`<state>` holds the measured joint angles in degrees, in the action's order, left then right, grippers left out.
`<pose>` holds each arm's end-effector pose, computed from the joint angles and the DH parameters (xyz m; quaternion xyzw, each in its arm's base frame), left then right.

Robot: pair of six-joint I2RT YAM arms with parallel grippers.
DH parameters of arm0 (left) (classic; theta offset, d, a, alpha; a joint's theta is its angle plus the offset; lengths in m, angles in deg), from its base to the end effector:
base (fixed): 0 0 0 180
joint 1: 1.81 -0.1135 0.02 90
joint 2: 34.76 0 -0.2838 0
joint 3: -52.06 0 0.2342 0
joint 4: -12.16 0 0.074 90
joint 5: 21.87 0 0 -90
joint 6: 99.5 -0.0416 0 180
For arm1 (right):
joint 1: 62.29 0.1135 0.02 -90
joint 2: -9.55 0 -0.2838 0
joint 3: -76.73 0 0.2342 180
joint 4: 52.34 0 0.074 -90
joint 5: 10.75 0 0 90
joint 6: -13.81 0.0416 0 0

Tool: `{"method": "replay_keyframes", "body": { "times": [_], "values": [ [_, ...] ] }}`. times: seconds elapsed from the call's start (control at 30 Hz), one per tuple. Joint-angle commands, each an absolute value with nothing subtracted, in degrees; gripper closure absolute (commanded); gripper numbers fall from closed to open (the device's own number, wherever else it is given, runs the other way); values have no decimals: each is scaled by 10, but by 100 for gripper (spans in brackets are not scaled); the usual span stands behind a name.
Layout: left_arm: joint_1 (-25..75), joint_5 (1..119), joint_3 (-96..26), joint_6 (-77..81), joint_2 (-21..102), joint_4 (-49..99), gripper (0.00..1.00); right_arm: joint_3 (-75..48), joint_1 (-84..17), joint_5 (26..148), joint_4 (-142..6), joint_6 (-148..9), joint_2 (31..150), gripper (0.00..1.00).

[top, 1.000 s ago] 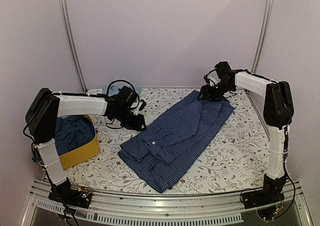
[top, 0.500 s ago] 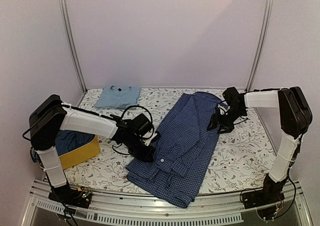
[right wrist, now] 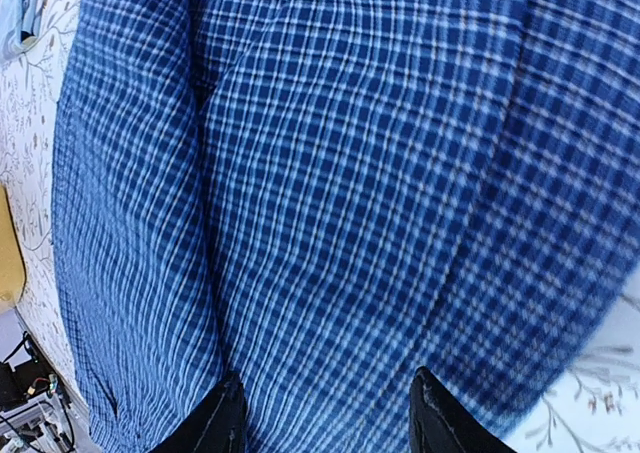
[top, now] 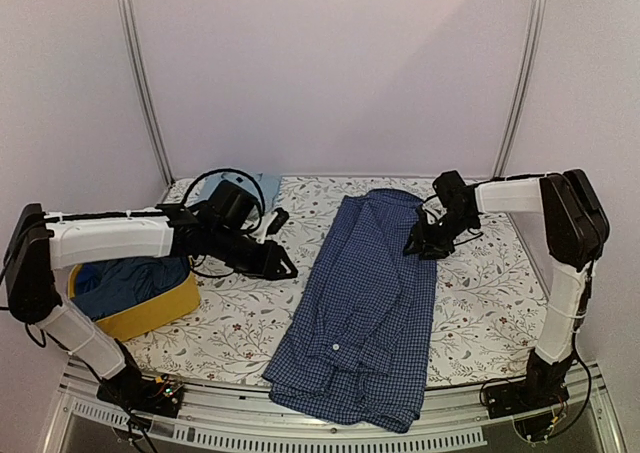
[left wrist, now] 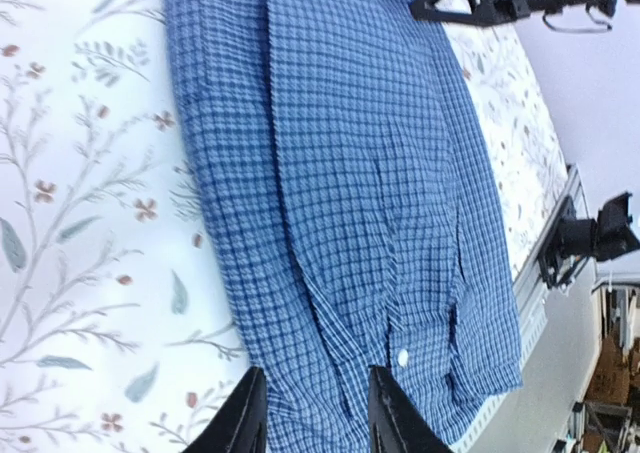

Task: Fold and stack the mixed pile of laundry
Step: Rotate the rectangle-folded shirt at the center of the board, then move the rectangle-folded shirt to the center of the board.

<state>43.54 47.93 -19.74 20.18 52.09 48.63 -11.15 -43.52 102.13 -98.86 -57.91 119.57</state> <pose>0.2013 -0.2242 0.2476 0.1840 0.9130 -0.3289 0.1565 0.3498 0.1360 0.1873 -0.0408 0.9630 0.2425 0.1101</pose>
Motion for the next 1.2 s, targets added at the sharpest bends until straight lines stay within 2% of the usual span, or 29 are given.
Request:
{"method": "replay_keyframes", "body": {
  "times": [0.0, 0.2, 0.33, 0.43, 0.57, 0.7, 0.8, 0.93, 1.07, 1.17],
  "values": [
    [392, 513, -188, 225, 537, 449, 66, -169, -433, 1002, -982, -614, 1278, 49],
    [373, 555, -213, 258, 604, 386, 68, -260, -433, 990, -978, -637, 1372, 54],
    [371, 566, -299, 271, 712, 383, 70, -366, -432, 997, -992, -645, 1456, 55],
    [368, 573, -365, 277, 789, 393, 64, -455, -433, 999, -1022, -650, 1499, 54],
    [358, 568, -447, 291, 864, 412, 64, -474, -435, 1002, -1041, -652, 1477, 47],
    [353, 570, -484, 299, 909, 435, 65, -424, -436, 1005, -1040, -657, 1399, 41],
    [350, 569, -485, 302, 921, 435, 71, -370, -436, 1007, -1029, -657, 1337, 41],
    [341, 565, -481, 312, 932, 428, 87, -275, -435, 1024, -994, -654, 1291, 45],
    [329, 566, -494, 320, 945, 434, 97, -237, -436, 1048, -971, -654, 1312, 54],
    [316, 562, -503, 324, 956, 434, 100, -263, -436, 1052, -960, -657, 1352, 58]
  ]
}}
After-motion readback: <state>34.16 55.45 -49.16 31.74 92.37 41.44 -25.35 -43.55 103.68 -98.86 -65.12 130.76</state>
